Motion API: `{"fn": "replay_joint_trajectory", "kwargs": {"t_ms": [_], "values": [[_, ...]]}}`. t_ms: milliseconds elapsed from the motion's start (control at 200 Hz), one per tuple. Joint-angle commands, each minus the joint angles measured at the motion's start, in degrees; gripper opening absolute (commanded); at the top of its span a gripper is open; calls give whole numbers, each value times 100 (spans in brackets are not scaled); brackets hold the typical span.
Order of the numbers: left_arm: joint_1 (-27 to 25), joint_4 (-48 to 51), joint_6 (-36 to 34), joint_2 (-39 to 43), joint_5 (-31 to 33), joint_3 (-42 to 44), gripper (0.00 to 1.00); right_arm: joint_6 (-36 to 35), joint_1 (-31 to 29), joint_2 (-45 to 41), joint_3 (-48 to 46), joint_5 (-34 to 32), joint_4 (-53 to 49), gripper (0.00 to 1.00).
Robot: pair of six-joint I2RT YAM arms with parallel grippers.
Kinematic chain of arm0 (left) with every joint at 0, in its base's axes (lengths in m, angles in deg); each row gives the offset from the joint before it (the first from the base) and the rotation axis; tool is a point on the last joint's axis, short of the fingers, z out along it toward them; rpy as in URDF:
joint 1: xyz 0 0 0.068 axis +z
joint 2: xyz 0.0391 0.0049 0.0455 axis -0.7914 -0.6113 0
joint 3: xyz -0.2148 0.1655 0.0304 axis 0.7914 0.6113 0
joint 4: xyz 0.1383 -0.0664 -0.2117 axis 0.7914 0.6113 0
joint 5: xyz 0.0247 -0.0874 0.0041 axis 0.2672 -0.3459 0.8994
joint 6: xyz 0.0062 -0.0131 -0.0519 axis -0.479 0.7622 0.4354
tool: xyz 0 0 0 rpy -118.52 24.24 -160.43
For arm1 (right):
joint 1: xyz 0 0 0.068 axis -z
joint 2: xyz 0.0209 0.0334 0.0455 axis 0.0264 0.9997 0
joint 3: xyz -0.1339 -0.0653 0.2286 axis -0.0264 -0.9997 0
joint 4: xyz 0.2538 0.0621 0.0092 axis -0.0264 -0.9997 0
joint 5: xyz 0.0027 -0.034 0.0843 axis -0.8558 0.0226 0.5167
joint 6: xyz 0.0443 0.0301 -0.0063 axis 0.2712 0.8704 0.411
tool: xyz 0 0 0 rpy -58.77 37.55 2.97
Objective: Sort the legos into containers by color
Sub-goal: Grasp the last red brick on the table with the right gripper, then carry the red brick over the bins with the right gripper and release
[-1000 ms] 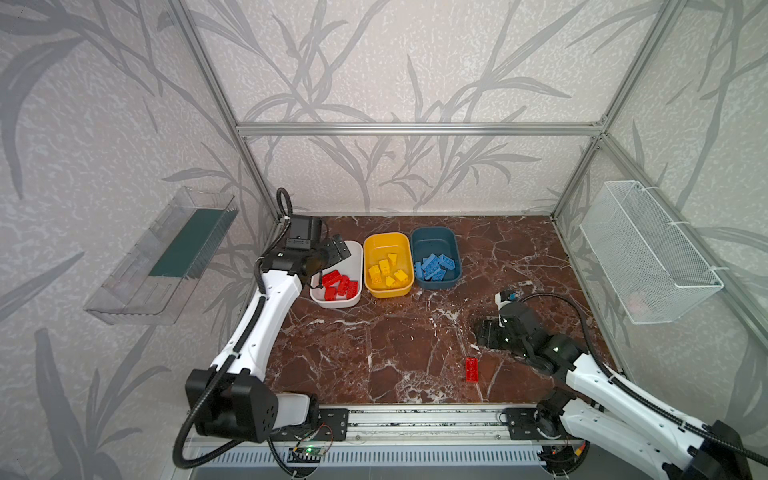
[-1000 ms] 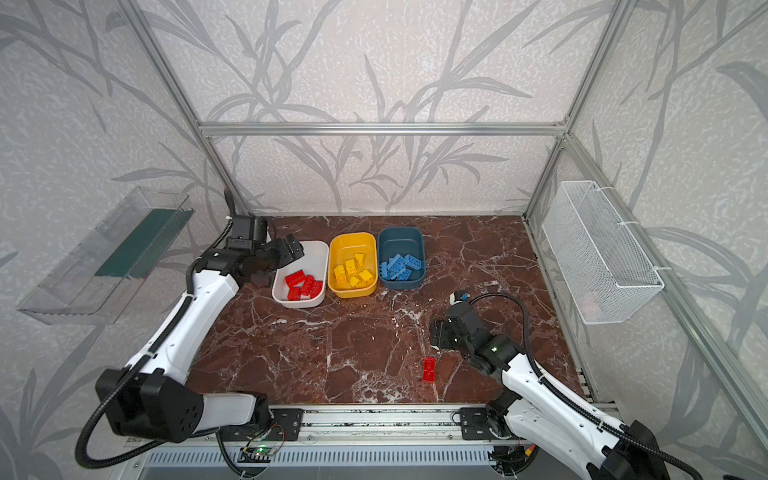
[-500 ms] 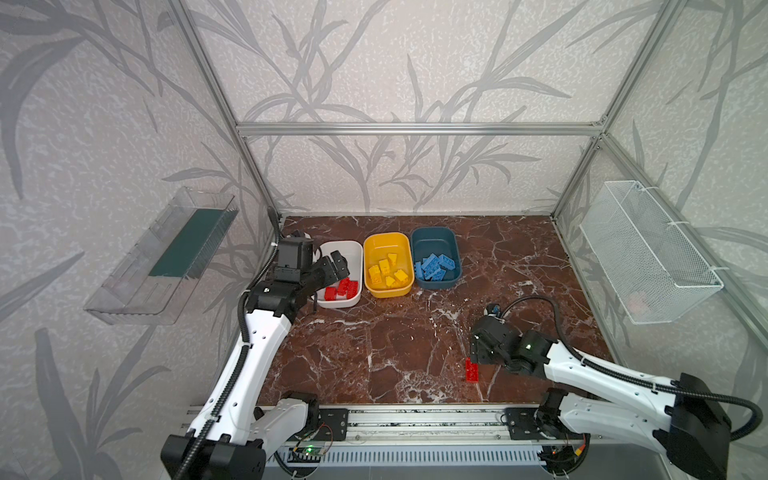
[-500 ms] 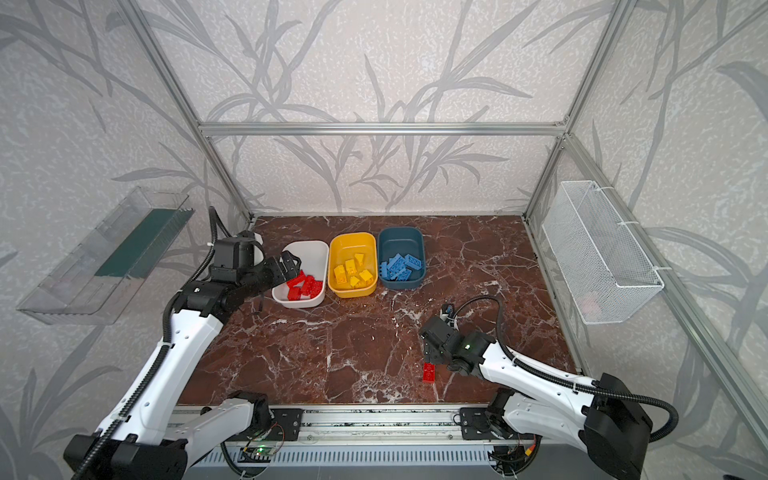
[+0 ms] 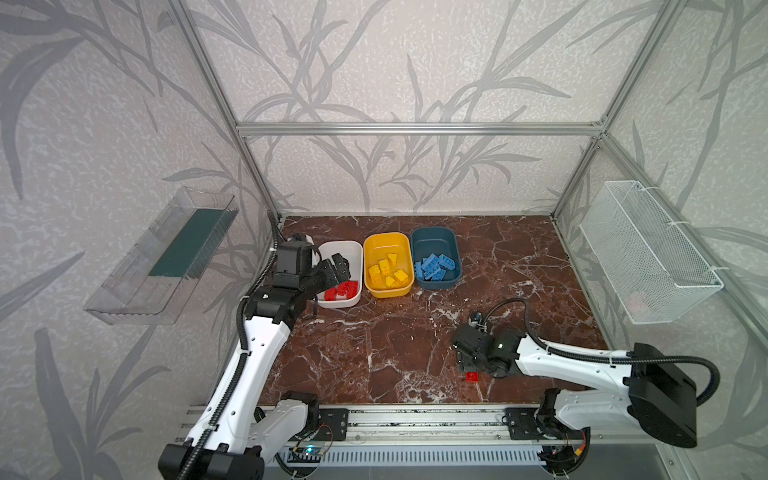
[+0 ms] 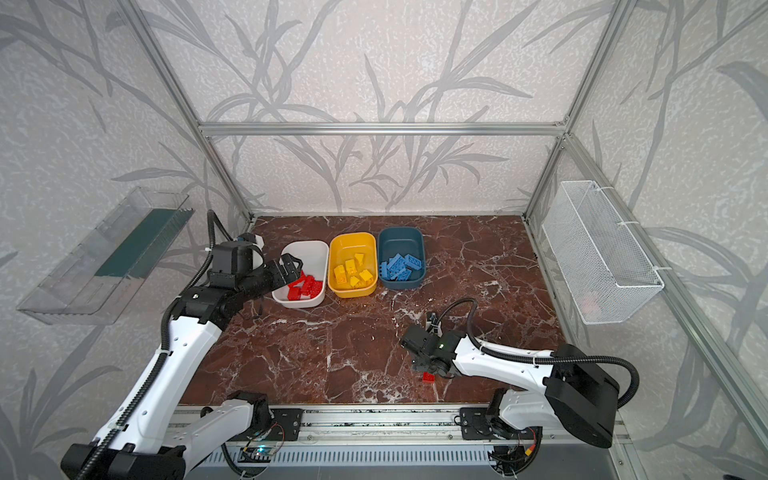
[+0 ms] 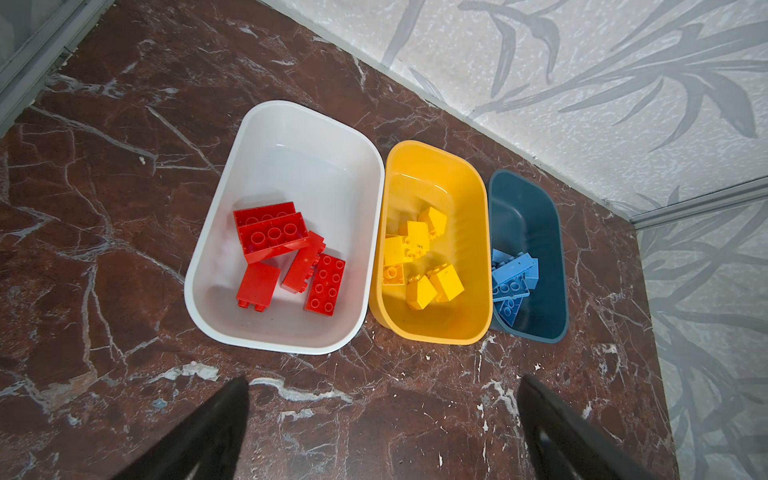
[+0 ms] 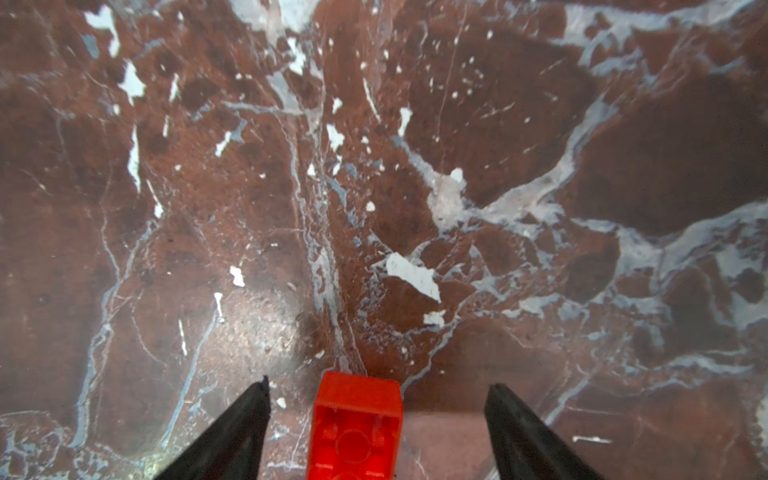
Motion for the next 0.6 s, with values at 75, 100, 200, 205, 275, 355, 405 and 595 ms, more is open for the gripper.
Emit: {"fn": "replay_joint_trajectory", "kwargs": {"t_ms": [75,100,200,205,275,355,405,595], "values": [[-31,-101,-47,155,-108,68,99,244,-227,197,-178,297,303,65],[-27,-102,-38,143,-118,71,99,242,-241,225,-189,319,330,62],[-31,-107,-37,125,-142,68,99,190,-237,337,-226,408,463,49],[-29,-104,-37,124,-143,68,99,183,-240,341,-223,413,470,48],[-28,-106,-25,128,-122,76,99,138,-242,420,-224,450,537,39],[-27,-113,-25,124,-104,83,99,85,-241,469,-198,455,566,30],[-27,-126,-23,119,-100,76,99,49,-243,477,-176,438,560,28],[-27,-130,-7,106,-135,68,99,-153,-243,355,9,260,501,20]]}}
